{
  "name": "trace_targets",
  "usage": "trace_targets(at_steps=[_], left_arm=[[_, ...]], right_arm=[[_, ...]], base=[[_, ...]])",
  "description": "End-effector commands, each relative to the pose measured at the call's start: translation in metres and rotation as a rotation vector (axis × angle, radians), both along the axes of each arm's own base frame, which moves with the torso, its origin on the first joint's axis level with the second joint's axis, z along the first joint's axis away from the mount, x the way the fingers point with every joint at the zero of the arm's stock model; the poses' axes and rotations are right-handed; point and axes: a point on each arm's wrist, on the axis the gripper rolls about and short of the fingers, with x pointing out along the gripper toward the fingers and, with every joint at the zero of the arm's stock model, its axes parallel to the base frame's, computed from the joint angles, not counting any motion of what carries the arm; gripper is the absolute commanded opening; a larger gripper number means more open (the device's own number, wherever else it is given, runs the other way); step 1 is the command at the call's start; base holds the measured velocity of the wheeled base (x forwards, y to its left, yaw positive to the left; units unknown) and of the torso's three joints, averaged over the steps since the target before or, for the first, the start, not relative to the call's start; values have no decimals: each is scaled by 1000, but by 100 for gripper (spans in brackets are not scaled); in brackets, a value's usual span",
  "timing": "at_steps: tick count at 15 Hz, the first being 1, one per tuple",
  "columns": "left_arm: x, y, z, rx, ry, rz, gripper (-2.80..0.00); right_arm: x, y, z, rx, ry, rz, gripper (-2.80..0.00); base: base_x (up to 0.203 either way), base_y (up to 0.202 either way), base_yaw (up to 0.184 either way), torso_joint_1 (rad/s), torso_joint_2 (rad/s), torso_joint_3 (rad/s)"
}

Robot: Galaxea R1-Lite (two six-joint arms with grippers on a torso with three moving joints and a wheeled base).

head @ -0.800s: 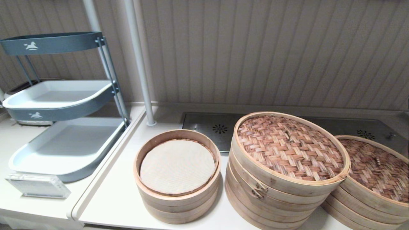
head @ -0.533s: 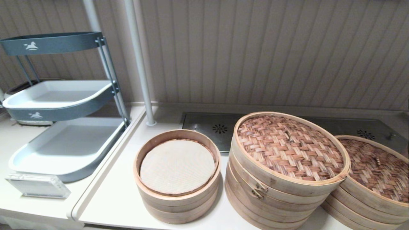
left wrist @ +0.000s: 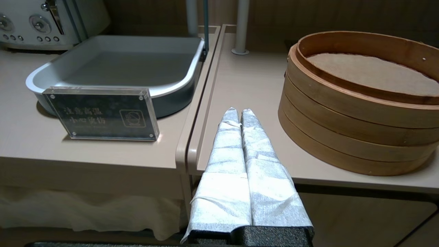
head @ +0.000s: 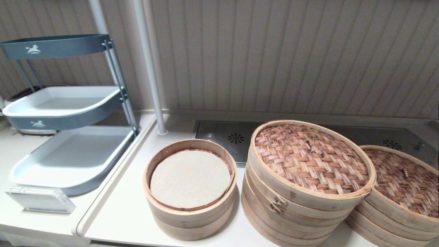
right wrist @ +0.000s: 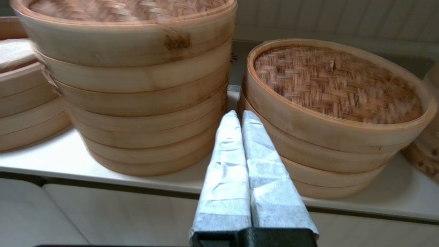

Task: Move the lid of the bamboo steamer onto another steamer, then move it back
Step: Pick up the steamer

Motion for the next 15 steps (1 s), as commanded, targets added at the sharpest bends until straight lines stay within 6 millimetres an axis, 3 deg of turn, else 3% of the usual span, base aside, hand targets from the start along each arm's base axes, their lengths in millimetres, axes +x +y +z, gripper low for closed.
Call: trace_targets(at_steps=[1, 4, 7, 12, 15], left_arm=[[2, 0, -7, 0, 22, 0, -280], [2, 0, -7, 0, 22, -1, -280], [2, 0, -7, 0, 22, -1, -280], [2, 0, -7, 0, 22, 0, -280], [2, 0, -7, 0, 22, 2, -280]], right_arm=[[-15, 0, 32, -2, -31, 7, -280], [-14, 0, 71, -3, 2, 14, -280], [6, 0, 118, -2, 84, 8, -280], [80, -3, 194, 1, 291, -123, -280], [129, -16, 212, 17, 394, -252, -280]], base=[[0, 0, 0, 0, 0, 0], [0, 0, 0, 0, 0, 0], [0, 0, 0, 0, 0, 0], [0, 0, 0, 0, 0, 0], [0, 0, 0, 0, 0, 0]])
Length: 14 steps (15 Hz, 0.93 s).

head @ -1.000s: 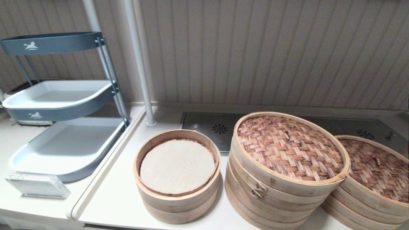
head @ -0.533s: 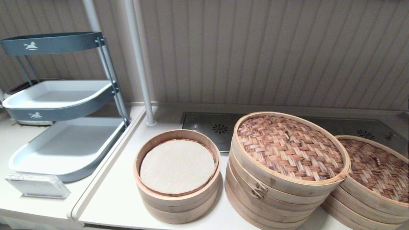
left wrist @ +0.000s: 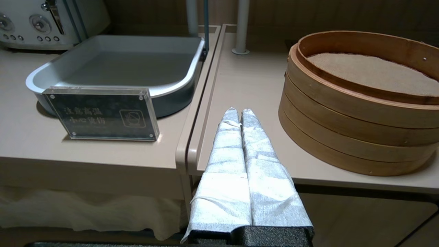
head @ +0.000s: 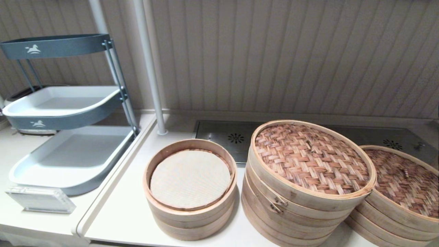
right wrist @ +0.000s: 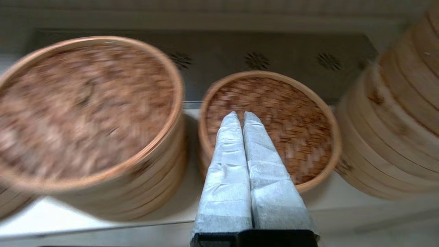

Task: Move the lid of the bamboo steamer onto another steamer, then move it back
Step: Pick up the steamer

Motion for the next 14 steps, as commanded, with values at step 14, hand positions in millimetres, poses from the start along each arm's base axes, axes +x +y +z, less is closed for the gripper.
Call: trace_targets(at_steps=[14], left_arm=[[2, 0, -7, 0, 22, 1, -280]], right_arm=[[162, -120, -68, 146, 554, -318, -280]], base=[[0, 0, 0, 0, 0, 0]])
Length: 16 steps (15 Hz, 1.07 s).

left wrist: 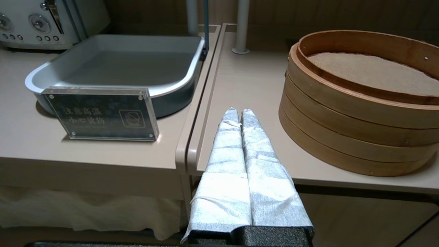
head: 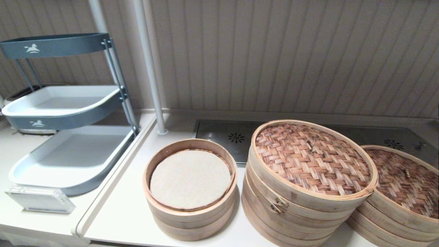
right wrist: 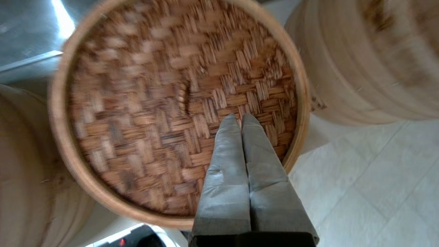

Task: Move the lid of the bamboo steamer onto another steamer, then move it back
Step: Pick up the steamer

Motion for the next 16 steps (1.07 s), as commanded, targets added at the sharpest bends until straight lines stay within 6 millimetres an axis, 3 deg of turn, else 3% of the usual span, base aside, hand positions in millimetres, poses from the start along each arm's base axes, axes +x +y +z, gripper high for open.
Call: trace_targets(at_steps=[1, 2, 16], left_arm=[[2, 0, -7, 0, 22, 1, -280], [2, 0, -7, 0, 22, 0, -280], [2, 0, -7, 0, 22, 0, -280]], right_arm=[[8, -8, -19, 40, 68, -5, -280], [8, -8, -21, 45, 74, 2, 0], [33, -16, -81, 82, 97, 35, 0]], base=[[0, 0, 0, 0, 0, 0], [0, 0, 0, 0, 0, 0], [0, 0, 0, 0, 0, 0]])
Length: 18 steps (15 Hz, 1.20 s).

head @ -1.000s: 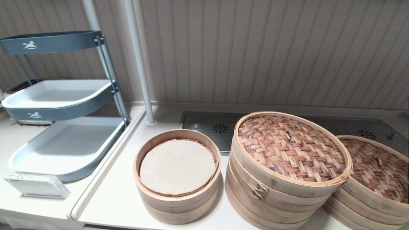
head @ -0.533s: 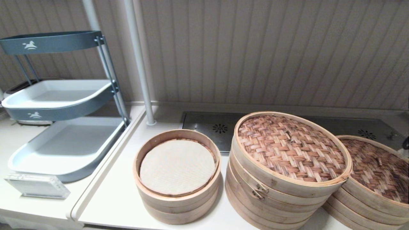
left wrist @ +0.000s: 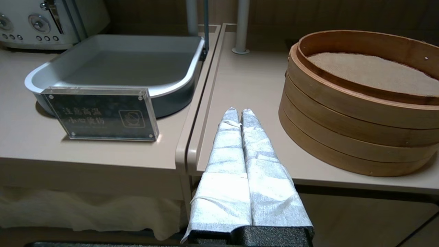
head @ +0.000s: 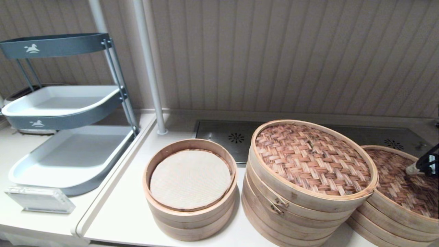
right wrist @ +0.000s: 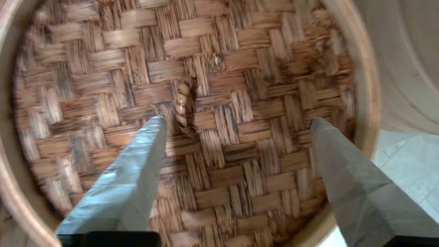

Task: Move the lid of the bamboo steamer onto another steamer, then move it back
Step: Pick up the steamer

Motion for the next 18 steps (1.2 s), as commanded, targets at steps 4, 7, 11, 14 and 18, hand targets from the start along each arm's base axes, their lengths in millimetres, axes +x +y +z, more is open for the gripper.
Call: trace_targets(at_steps=[4, 7, 11, 14, 18], left_arm=[[2, 0, -7, 0, 22, 0, -280], [2, 0, -7, 0, 22, -1, -280], [2, 0, -7, 0, 22, -1, -280], [2, 0, -7, 0, 22, -1, -280], [2, 0, -7, 0, 22, 0, -280]], right_arm=[[3, 6, -16, 21, 27, 24, 0], [5, 6, -17, 25, 29, 22, 0], [8, 4, -22, 32, 38, 23, -280], [11, 2, -33, 28, 33, 22, -280], [12, 2, -41, 38, 16, 34, -280]], base=[[0, 0, 0, 0, 0, 0], [0, 0, 0, 0, 0, 0], [0, 0, 0, 0, 0, 0], [0, 0, 0, 0, 0, 0], [0, 0, 0, 0, 0, 0]])
